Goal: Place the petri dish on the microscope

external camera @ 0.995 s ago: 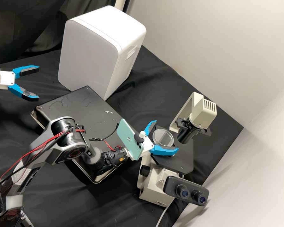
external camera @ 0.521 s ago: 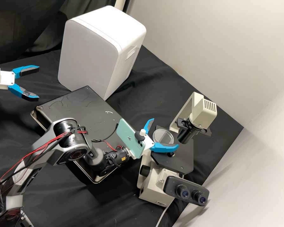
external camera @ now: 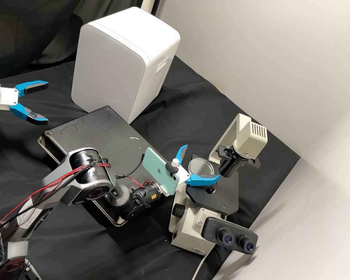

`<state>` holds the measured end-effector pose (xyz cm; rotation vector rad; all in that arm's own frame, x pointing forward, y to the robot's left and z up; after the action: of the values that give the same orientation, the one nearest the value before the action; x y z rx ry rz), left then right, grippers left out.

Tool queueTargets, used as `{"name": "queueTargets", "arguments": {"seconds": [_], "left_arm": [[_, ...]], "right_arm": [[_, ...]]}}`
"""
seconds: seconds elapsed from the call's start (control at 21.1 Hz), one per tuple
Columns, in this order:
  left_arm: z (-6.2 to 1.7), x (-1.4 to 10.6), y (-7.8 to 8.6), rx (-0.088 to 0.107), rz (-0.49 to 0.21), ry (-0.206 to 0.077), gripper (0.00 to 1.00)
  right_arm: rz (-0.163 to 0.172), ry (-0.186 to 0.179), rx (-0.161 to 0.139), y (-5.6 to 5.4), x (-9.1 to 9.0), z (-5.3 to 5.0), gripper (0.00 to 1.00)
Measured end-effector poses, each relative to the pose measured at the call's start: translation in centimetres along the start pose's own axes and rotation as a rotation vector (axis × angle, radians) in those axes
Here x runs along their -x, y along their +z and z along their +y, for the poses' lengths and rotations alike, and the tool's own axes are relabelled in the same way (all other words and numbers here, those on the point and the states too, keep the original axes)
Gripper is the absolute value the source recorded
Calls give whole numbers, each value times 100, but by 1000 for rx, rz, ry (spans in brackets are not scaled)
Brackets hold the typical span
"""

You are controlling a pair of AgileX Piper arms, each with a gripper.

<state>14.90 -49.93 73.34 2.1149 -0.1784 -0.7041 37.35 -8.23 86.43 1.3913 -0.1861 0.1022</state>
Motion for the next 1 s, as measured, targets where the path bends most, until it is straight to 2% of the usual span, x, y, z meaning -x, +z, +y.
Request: {"name": "queueTargets", "arguments": {"seconds": [0.14,0.28,0.38,0.47,0.57,0.66,0.71,0.76,0.81,1.0], "left_arm": [[3,0,-17,14,10,2,100],[3,0,-18,14,10,2,100],[3,0,-18,14,10,2,100],[3,0,-18,21,10,2,100],[3,0,-18,20,10,2,100],[3,0,-18,20,10,2,100],[3,0,-18,20,10,2,100],[3,0,-18,20,10,2,100],[3,0,-18,20,10,2,100],[3,0,-18,20,10,2,100]], "right_arm": [[0,0,-2,-4,0,6,100],[-10,-8,-8,-18,18,23,100],[-42,5,-57,-23,76,76,100],[-70,19,-74,-12,158,130,100],[-112,46,-89,24,254,195,100],[-209,116,-154,126,373,311,100],[-233,138,-185,154,423,362,100],[-240,141,-207,156,471,381,100],[-244,141,-217,151,509,391,100],[-236,141,-228,109,562,415,100]]}}
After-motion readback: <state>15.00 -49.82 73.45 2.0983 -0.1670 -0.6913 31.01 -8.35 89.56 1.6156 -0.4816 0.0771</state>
